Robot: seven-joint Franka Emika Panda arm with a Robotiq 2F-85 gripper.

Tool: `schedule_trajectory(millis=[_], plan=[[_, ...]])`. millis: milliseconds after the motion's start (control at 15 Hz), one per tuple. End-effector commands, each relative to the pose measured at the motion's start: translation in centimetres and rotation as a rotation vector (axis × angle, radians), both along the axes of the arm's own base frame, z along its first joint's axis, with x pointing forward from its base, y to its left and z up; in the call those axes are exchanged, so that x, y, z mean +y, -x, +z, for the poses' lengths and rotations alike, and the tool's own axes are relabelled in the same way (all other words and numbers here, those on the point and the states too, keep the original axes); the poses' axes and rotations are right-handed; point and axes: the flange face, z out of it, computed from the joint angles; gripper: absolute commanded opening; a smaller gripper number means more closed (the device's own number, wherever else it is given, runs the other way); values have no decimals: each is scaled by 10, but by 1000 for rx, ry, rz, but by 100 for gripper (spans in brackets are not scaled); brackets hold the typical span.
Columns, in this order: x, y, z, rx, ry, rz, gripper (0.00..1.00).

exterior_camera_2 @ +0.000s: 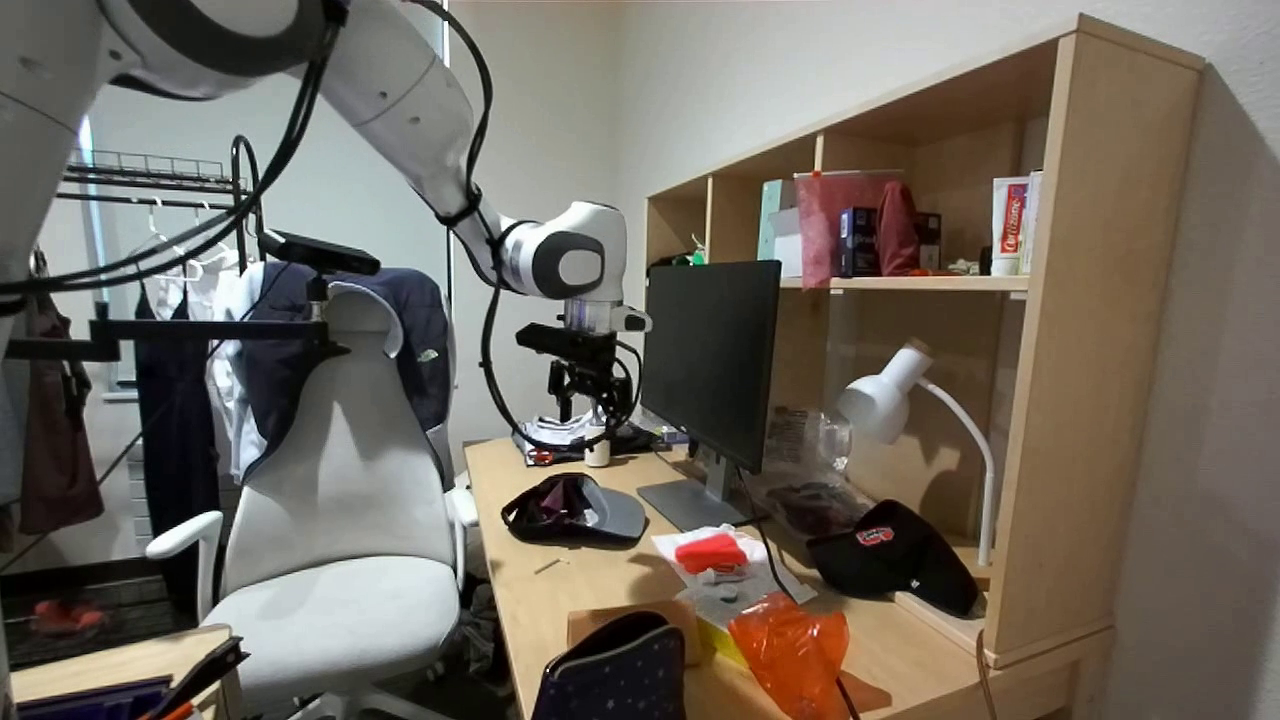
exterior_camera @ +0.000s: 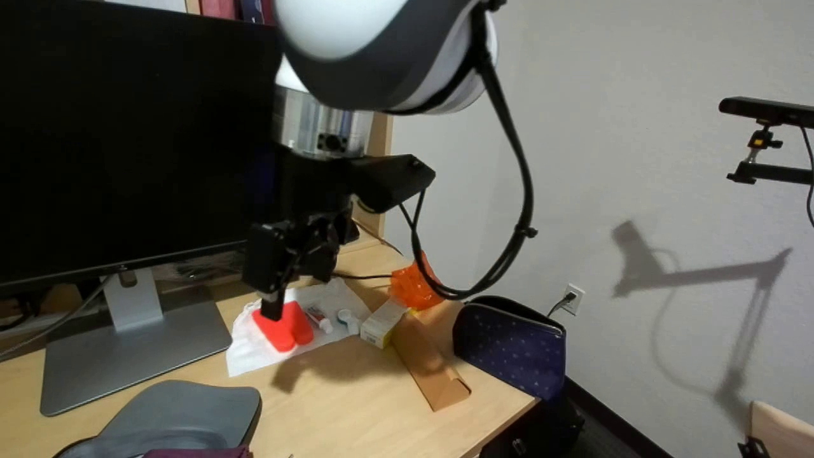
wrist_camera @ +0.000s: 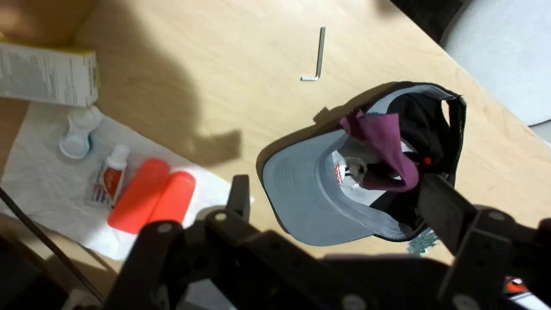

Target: Pick up the purple object and put it in the hat

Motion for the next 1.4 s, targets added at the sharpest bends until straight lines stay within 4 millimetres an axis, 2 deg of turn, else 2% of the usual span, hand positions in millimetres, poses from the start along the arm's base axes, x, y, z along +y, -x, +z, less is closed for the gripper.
schedule_trajectory(millis=[0,267,467,867,1067,1333], plan=[[-37,56,18,2,-20,-174,100],[-75,101,40,-12,28,-266,100],[-97,121,60,-15,20,-270,100],[-117,134,96,8,-39,-198,100],[-130,144,100,115,-41,-278,100],[-147,155,100,161,2,-413,100]])
